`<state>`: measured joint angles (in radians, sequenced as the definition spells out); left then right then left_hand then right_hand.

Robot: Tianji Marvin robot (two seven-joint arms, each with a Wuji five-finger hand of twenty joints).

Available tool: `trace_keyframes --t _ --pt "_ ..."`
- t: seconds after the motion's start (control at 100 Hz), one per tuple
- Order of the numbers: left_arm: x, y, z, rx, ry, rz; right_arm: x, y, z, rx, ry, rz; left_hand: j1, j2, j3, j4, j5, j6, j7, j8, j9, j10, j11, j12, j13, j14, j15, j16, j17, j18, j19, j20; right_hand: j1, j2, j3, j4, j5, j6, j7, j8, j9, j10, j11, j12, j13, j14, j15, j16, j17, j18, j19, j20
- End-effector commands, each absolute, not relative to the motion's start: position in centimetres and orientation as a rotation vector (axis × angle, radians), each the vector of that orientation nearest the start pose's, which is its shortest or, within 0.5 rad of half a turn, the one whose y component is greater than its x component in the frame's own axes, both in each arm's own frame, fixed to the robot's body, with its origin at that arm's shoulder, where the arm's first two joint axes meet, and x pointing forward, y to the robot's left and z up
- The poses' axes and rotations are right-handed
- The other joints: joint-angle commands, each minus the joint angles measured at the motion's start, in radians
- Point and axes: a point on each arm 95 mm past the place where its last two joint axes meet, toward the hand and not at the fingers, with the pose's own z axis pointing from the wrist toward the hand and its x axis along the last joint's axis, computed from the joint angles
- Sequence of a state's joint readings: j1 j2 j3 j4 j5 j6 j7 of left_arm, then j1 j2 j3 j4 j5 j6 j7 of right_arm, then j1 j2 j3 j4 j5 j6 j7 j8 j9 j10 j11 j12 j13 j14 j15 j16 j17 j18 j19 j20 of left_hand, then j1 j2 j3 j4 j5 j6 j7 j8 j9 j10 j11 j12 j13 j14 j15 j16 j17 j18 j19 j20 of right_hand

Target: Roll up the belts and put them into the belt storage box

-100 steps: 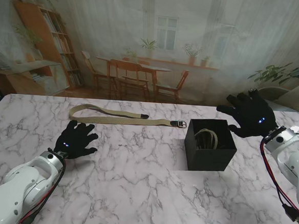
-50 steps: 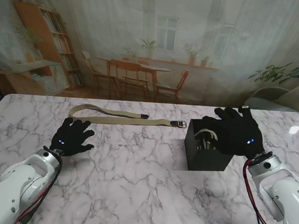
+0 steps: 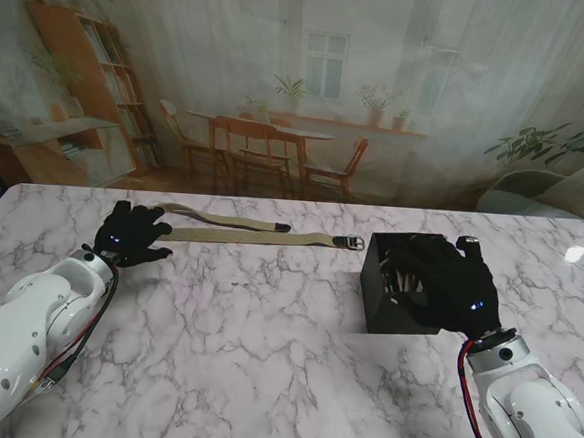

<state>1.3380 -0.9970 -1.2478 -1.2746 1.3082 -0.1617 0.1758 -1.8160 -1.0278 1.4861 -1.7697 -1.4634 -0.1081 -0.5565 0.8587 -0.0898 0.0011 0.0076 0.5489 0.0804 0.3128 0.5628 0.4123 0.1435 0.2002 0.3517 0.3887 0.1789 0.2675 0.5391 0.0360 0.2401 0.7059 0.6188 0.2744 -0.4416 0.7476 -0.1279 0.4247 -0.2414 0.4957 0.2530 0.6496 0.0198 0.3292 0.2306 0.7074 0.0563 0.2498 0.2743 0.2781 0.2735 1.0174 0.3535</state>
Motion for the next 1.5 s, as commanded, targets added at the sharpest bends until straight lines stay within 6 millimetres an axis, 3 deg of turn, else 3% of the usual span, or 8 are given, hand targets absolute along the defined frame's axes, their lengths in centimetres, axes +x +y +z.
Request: trace_keyframes --t 0.0,0.24,0.34,0.45,0.89,1.06,1.29,1.49 --pt "47.4 11.1 -31.8 -0.855 1.591 -1.127 33.8 -5.9 -26.8 0.454 1.268 1.411 0.014 0.039 -0.018 -0.013 -0.034 0.03 -0.026 -0.009 -0.016 0.008 -0.021 -0.006 0.004 -0.003 -0.02 -0.004 -0.006 0.025 -0.015 -0.007 0.007 0.01 -0.013 0.019 0.032 0.036 -0.018 0.021 0.016 0.019 -0.024 0.002 -0.019 0.03 -0.058 0.0 -0.017 0.042 -0.019 -0.005" --pt "49.8 12.1 -32.9 -0.934 1.562 -1.085 33.2 -5.7 -27.4 0.463 1.257 1.403 0.025 0.038 -0.018 -0.013 -0.092 0.026 -0.128 -0.092 -0.098 -0.037 -0.088 -0.118 -0.011 -0.032 -0.07 -0.068 -0.008 0.011 -0.071 -0.056 0.011 0.01 -0.017 0.02 0.038 0.037 -0.022 0.029 0.018 0.019 -0.025 0.006 -0.021 0.033 -0.059 0.002 -0.015 0.041 -0.023 0.001" --pt "50.6 12.4 -33.3 -0.958 1.558 -1.071 33.0 -5.8 -27.6 0.473 1.253 1.396 0.024 0.042 -0.018 -0.013 -0.205 -0.016 -0.215 -0.16 -0.202 -0.07 -0.116 -0.169 -0.033 -0.047 -0.087 -0.093 -0.014 -0.006 -0.097 -0.076 0.013 0.012 -0.016 0.02 0.042 0.038 -0.022 0.032 0.017 0.021 -0.026 0.007 -0.021 0.033 -0.059 0.002 -0.016 0.043 -0.024 0.003" --pt "51.2 12.6 -33.6 -0.972 1.562 -1.057 32.9 -5.9 -27.8 0.478 1.253 1.394 0.018 0.039 -0.02 -0.014 -0.244 -0.035 -0.248 -0.198 -0.241 -0.095 -0.102 -0.196 -0.047 -0.054 -0.091 -0.103 -0.019 -0.011 -0.11 -0.084 0.014 0.011 -0.016 0.02 0.042 0.039 -0.024 0.035 0.015 0.026 -0.027 0.008 -0.022 0.033 -0.059 0.002 -0.016 0.042 -0.026 0.005" --pt "51.9 12.8 -35.5 -1.088 1.554 -1.01 33.3 -5.7 -27.9 0.483 1.264 1.399 0.023 0.016 -0.015 -0.011 -0.354 -0.016 -0.306 -0.252 -0.243 -0.084 -0.081 -0.186 -0.044 -0.042 -0.062 -0.081 -0.002 -0.028 -0.033 -0.032 0.011 0.018 -0.016 0.021 0.04 0.049 -0.026 0.045 0.0 0.036 -0.018 0.012 -0.026 0.039 -0.057 0.003 -0.007 0.037 -0.018 0.016" --pt "52.1 12.7 -36.0 -1.103 1.589 -0.956 33.3 -5.7 -28.0 0.473 1.267 1.388 0.027 0.02 -0.015 -0.009 -0.412 0.038 -0.32 -0.28 -0.219 0.0 -0.008 -0.088 -0.024 -0.022 0.026 0.027 0.008 -0.035 0.05 0.022 0.012 0.021 -0.018 0.021 0.039 0.051 -0.027 0.047 -0.008 0.043 -0.015 0.014 -0.027 0.042 -0.056 0.003 -0.005 0.034 -0.015 0.019" --pt "52.8 12.7 -36.7 -1.113 1.598 -0.919 33.3 -5.8 -28.0 0.474 1.262 1.386 0.044 0.026 -0.015 -0.011 -0.392 0.068 -0.308 -0.278 -0.192 0.02 0.11 0.13 -0.016 -0.047 0.165 0.258 0.016 -0.057 0.137 0.061 0.011 0.025 -0.02 0.021 0.039 0.057 -0.028 0.051 -0.016 0.056 -0.007 0.017 -0.032 0.047 -0.053 0.003 -0.006 0.035 -0.014 0.022" --pt "53.3 12.7 -37.5 -1.131 1.604 -0.88 33.5 -5.7 -28.0 0.476 1.267 1.384 0.1 0.031 -0.01 -0.012 -0.301 0.111 -0.261 -0.281 -0.178 0.016 0.268 0.353 -0.011 -0.063 0.277 0.424 0.027 -0.071 0.196 0.081 0.011 0.031 -0.024 0.022 0.038 0.061 -0.03 0.054 -0.025 0.066 -0.001 0.019 -0.035 0.049 -0.052 0.004 -0.007 0.034 -0.015 0.023"
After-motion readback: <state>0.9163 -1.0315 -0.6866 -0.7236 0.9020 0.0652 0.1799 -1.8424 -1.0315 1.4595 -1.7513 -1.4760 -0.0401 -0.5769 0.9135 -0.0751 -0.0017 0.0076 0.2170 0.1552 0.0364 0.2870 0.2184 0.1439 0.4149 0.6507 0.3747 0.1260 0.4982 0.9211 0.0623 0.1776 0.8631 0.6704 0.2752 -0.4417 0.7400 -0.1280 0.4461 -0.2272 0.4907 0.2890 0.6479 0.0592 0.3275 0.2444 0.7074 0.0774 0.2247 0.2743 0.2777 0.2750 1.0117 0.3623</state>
